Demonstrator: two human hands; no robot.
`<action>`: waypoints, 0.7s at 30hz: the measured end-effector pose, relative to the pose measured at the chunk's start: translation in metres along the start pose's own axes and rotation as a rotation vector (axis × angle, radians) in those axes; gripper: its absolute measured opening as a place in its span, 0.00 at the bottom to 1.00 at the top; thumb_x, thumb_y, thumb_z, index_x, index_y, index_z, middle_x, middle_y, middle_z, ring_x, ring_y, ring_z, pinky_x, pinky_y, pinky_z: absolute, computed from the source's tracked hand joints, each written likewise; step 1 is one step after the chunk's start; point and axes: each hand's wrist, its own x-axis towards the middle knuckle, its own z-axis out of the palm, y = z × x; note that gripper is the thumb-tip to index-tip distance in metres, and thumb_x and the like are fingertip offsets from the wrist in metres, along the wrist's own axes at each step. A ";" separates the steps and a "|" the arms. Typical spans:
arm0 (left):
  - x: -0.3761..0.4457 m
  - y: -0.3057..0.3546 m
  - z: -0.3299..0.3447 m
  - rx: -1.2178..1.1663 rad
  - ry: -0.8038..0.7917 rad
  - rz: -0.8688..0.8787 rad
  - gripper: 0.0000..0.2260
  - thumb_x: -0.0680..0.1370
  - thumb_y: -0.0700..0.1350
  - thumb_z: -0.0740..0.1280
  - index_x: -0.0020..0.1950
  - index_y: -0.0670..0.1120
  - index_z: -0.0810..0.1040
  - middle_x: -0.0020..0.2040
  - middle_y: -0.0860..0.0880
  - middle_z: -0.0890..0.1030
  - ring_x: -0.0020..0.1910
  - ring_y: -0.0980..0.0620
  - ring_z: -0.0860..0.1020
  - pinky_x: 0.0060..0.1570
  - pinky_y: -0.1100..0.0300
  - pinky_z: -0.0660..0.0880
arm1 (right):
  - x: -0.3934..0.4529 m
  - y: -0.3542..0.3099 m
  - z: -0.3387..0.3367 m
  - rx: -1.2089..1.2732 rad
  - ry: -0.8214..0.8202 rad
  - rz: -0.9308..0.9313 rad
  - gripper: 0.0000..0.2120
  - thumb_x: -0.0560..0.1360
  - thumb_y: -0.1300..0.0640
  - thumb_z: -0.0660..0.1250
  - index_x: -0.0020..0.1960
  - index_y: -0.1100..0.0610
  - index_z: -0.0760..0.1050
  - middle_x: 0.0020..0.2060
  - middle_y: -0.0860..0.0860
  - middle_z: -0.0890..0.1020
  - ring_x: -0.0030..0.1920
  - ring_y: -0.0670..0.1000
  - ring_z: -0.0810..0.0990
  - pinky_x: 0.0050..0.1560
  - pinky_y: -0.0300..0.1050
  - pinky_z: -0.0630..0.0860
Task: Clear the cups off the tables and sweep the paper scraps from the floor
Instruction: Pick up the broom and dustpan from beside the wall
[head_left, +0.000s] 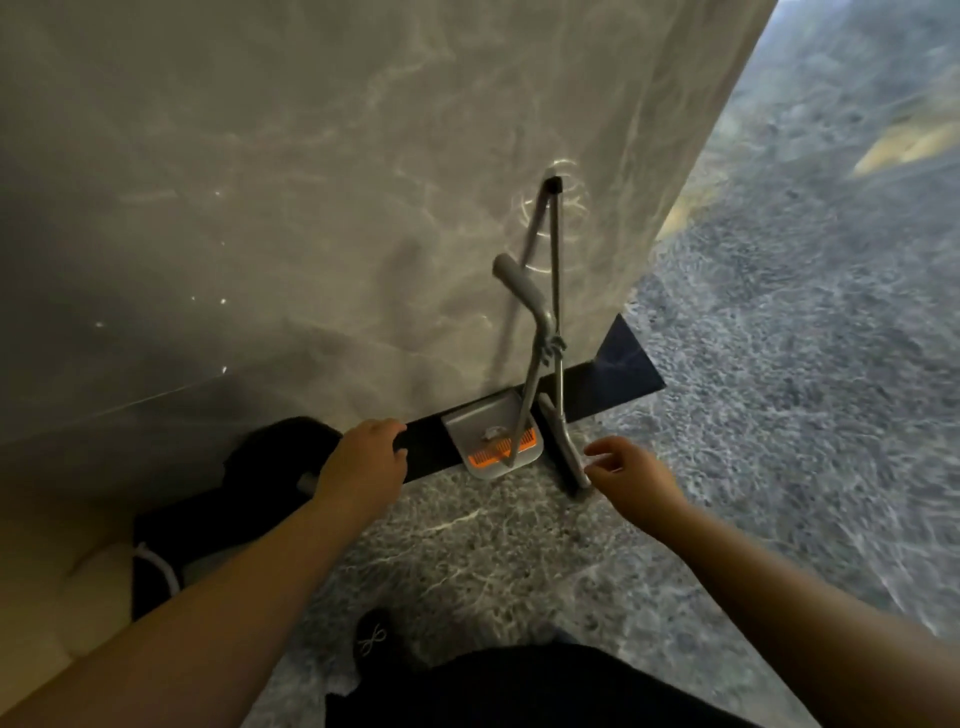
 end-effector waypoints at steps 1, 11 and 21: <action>0.001 0.014 0.002 -0.017 0.014 -0.006 0.17 0.82 0.49 0.60 0.70 0.46 0.72 0.66 0.45 0.74 0.62 0.45 0.73 0.58 0.50 0.74 | 0.003 0.003 -0.014 0.000 -0.004 -0.002 0.09 0.76 0.55 0.67 0.55 0.47 0.75 0.42 0.45 0.80 0.39 0.45 0.80 0.33 0.36 0.73; 0.052 0.122 -0.026 -0.214 0.218 0.080 0.22 0.82 0.49 0.62 0.75 0.45 0.65 0.71 0.43 0.70 0.68 0.43 0.70 0.65 0.49 0.69 | 0.057 -0.018 -0.088 0.066 0.094 -0.040 0.12 0.77 0.56 0.67 0.60 0.50 0.74 0.43 0.48 0.80 0.41 0.48 0.80 0.37 0.42 0.77; 0.152 0.179 -0.030 -0.516 0.201 0.028 0.39 0.75 0.55 0.71 0.79 0.48 0.55 0.76 0.43 0.60 0.71 0.44 0.68 0.60 0.60 0.66 | 0.117 -0.058 -0.115 0.062 0.149 -0.047 0.12 0.77 0.54 0.66 0.60 0.48 0.73 0.43 0.46 0.80 0.42 0.47 0.81 0.43 0.45 0.81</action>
